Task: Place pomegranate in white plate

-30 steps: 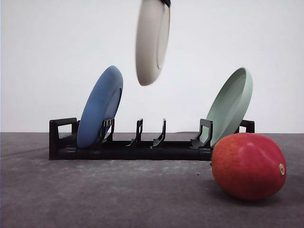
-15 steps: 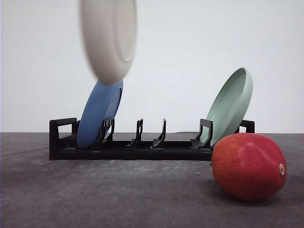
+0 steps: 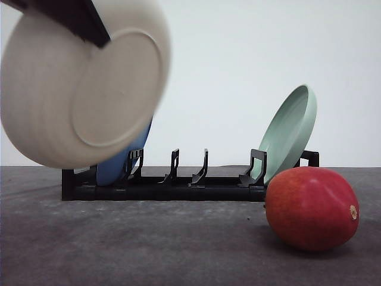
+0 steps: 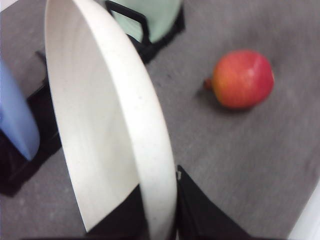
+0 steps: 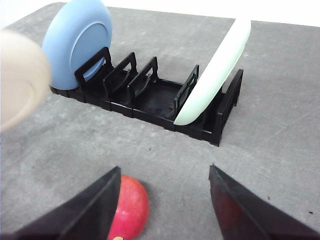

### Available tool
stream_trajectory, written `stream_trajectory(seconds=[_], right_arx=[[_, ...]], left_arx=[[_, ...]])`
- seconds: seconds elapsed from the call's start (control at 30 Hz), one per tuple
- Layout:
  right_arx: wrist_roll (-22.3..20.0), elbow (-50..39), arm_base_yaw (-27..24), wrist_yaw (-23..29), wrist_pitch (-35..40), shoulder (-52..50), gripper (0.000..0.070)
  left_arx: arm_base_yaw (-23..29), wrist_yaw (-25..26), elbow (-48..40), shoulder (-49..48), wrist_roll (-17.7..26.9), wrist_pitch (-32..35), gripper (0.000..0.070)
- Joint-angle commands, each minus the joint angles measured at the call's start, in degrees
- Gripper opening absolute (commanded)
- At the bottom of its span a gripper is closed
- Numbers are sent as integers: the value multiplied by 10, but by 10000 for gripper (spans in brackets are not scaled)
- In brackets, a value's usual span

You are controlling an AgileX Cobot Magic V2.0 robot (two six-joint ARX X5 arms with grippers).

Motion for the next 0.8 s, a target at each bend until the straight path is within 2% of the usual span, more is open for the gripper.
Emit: stream_trajectory(seconds=[0.0,0.27,0.57,0.77], right_arx=[[-2,10,2,0,6,1,353],[-2,10,2,0,6,1,353],[-2,10,3,0,7,1,353],[-2,10,2,0,6,1,353]], left_arx=[[-13,-7,3,29,69,7,12],[-29,-45,12,196,134,18,13],[-45,-69,19,320,203,91,28],[-50,-69,19,335,202,82,52]])
